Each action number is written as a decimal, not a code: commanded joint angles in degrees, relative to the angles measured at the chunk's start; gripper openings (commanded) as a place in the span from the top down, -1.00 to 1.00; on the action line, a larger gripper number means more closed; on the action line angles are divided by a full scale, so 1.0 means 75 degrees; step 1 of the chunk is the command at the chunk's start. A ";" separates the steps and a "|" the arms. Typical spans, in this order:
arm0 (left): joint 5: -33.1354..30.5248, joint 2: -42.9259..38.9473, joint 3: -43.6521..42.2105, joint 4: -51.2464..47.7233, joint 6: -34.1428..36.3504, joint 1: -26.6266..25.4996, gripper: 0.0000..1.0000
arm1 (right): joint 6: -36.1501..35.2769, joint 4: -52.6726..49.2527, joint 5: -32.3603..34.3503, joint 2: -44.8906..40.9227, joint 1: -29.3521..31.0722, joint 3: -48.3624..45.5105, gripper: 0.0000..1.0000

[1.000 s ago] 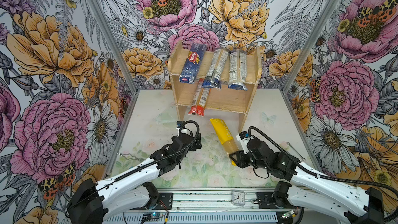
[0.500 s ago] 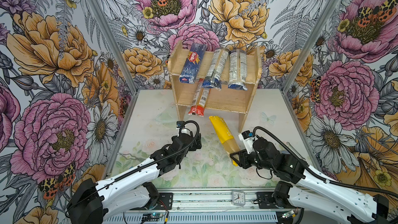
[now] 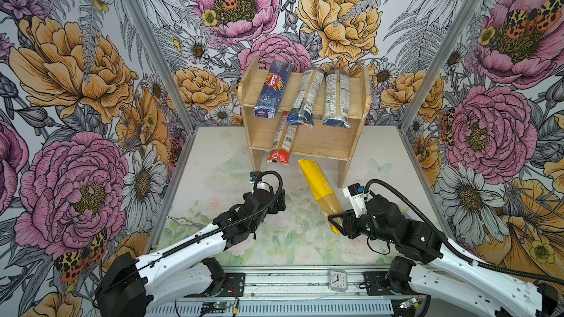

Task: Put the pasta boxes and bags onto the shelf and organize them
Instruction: 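Carry the upright PASTATIME bag with the right gripper toward the shelf's lower tier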

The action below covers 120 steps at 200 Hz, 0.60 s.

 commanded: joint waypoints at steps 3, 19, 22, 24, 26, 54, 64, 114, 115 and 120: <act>0.0083 -0.0086 -0.0089 0.0110 -0.0061 -0.0042 -0.98 | -0.0037 0.1254 0.0406 -0.0314 0.0023 0.0733 1.00; 0.0083 -0.0091 -0.0086 0.0108 -0.0064 -0.0040 -0.98 | 0.0046 0.1337 0.0559 -0.0239 0.0023 0.0820 1.00; 0.0084 -0.0088 -0.0089 0.0110 -0.0061 -0.0039 -0.97 | 0.0067 0.1369 0.0586 -0.0221 0.0023 0.0840 1.00; 0.0092 -0.0091 -0.0089 0.0110 -0.0063 -0.0041 -0.98 | 0.0069 0.1386 0.0599 -0.0202 0.0029 0.0856 1.00; 0.0091 -0.0091 -0.0089 0.0111 -0.0058 -0.0041 -0.98 | 0.0082 0.1405 0.0616 -0.0186 0.0025 0.0866 1.00; 0.0051 -0.0085 -0.0091 0.0099 -0.0079 -0.0042 -0.98 | 0.0204 0.1639 0.0999 0.0118 0.0023 0.1076 1.00; 0.0027 -0.0084 -0.0077 0.0074 -0.0089 -0.0044 -0.98 | 0.0270 0.1691 0.1163 0.0212 0.0024 0.1138 1.00; 0.0033 -0.0097 -0.0109 0.0087 -0.0092 -0.0047 -0.97 | 0.0443 0.1957 0.1730 0.0278 0.0026 0.1209 1.00; 0.0034 -0.0096 -0.0111 0.0087 -0.0096 -0.0044 -0.98 | 0.0444 0.1961 0.1746 0.0279 0.0025 0.1209 1.00; 0.0037 -0.0096 -0.0110 0.0084 -0.0097 -0.0045 -0.98 | 0.0447 0.2000 0.1816 0.0274 0.0025 0.1218 1.00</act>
